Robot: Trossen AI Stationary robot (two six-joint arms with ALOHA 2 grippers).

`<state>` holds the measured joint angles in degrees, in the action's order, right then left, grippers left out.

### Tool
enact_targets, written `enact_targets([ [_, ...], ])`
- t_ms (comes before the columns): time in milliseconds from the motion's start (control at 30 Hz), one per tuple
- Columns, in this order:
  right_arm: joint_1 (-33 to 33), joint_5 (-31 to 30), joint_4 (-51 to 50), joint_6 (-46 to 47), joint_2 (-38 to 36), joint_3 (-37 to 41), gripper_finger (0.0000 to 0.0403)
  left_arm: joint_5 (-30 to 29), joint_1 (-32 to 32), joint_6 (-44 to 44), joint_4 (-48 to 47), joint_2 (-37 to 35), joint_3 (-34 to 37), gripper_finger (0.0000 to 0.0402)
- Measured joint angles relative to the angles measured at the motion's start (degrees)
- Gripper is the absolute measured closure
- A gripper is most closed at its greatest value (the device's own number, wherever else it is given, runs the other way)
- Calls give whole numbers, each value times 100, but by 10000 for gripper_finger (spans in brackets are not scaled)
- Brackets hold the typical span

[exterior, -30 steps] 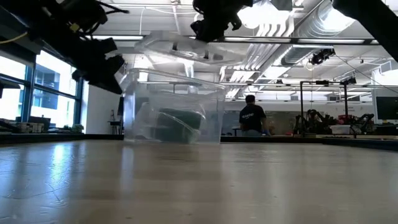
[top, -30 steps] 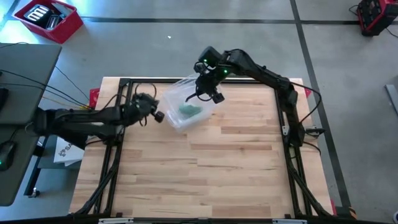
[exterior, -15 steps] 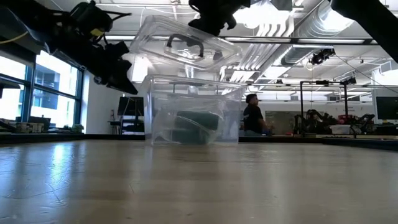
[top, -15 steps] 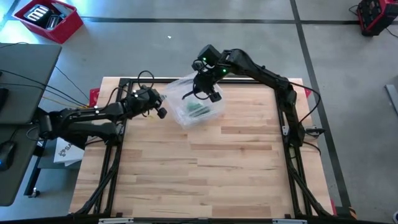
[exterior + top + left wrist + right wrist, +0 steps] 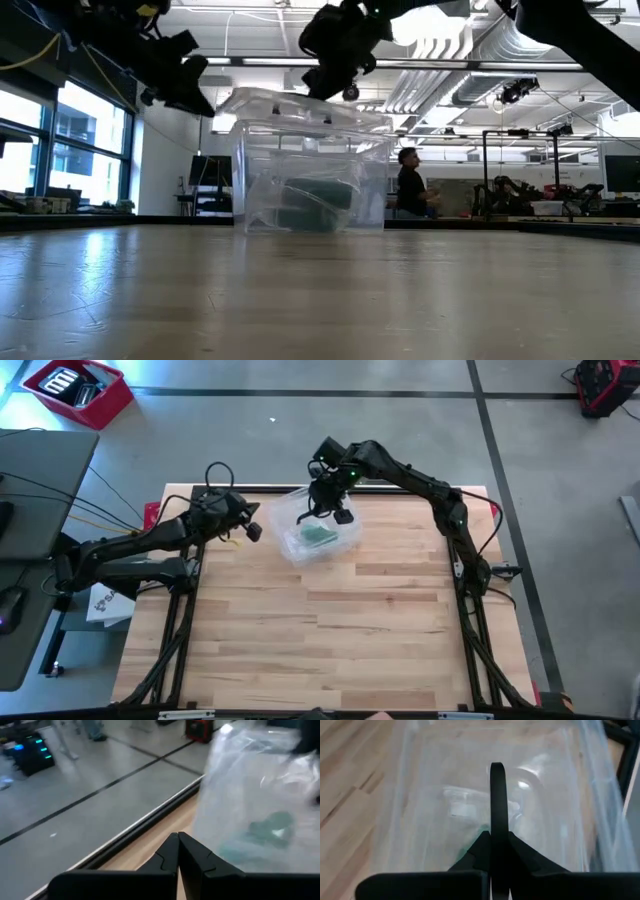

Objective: Roll bandage
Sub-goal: Close the transparent storage box

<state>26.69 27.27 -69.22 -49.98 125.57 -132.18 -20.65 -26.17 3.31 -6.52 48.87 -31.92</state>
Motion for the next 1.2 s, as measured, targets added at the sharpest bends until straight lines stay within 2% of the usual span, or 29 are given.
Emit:
enact_targets([
  [367,121,47,-73,135,54,-2,382,812,2,-45,1077,232,0,401],
  [667,92,-18,-126,313,213,7,382,981,2,-102,1396,361,0,401],
  [933,61,-18,-308,505,230,7,382,1451,2,-43,1880,1244,0,401],
  [1200,53,-212,-238,502,245,286,382,1457,0,-52,2020,1928,0,401],
])
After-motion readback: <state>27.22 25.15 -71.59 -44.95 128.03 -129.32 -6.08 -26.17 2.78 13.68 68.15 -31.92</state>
